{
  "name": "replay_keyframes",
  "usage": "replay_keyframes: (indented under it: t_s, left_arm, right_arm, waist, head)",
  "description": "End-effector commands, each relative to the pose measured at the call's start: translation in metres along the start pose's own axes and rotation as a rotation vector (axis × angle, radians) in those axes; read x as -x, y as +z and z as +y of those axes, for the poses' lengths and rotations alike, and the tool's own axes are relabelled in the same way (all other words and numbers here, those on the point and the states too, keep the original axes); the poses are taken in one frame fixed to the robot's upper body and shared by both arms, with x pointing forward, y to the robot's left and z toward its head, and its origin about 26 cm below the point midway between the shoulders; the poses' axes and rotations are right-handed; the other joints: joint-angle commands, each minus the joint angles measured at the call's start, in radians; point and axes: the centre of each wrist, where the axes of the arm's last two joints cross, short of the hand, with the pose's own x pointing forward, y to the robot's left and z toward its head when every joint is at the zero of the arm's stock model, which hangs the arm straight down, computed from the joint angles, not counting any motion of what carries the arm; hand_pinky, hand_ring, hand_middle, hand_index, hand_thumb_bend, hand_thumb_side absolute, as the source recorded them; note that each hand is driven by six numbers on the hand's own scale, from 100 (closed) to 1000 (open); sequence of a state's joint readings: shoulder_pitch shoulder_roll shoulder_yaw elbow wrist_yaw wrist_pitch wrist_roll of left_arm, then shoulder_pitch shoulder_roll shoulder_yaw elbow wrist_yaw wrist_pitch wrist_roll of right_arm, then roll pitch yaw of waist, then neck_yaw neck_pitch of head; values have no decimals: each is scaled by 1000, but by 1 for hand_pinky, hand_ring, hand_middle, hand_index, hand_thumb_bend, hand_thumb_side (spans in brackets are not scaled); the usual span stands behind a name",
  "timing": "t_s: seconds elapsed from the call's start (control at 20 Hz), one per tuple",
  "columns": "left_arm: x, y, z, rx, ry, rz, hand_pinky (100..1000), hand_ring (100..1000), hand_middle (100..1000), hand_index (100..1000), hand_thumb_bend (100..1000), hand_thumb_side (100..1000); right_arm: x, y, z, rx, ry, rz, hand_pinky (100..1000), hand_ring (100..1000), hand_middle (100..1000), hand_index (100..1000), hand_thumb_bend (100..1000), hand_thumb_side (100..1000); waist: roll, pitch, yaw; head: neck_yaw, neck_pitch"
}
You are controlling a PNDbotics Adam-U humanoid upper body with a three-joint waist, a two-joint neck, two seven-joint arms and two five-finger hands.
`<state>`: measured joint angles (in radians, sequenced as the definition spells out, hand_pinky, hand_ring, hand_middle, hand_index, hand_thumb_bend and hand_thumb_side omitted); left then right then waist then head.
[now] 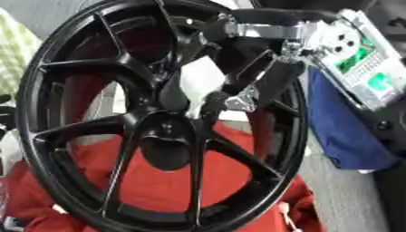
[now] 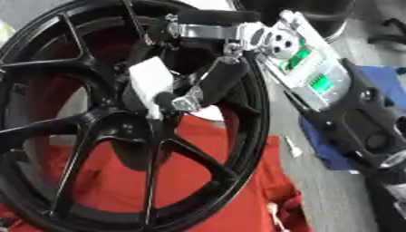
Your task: Pull the pin out of the wheel hub.
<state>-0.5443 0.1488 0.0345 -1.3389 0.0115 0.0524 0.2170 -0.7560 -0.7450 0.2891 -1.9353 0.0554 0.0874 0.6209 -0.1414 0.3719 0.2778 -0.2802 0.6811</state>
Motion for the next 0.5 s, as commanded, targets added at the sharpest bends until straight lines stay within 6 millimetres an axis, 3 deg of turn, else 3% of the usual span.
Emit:
replay_keyframes:
  t_s: [0.05, 0.35, 0.5]
  left_arm:
    - [-4, -1, 2, -6, -5, -12, 657, 552, 499, 720, 133, 1000]
    - [0, 1, 5, -18, -9, 2, 657, 551, 499, 720, 133, 1000]
    - [4, 2, 11, -38, -15, 12, 657, 551, 499, 720, 132, 1000]
  right_arm:
    - [-14, 12, -19, 71, 30, 12, 664, 685, 262, 463, 139, 100]
    - [-22, 35, -44, 238, -51, 41, 639, 683, 254, 463, 100, 100]
    - [-17, 63, -58, 379, -99, 84, 634, 682, 255, 466, 100, 100]
  waist:
    - [8, -37, -4]
    - [10, -50, -19]
    - [12, -57, -39]
  head:
    - [-4, 4]
    - [5, 8]
    - [23, 13]
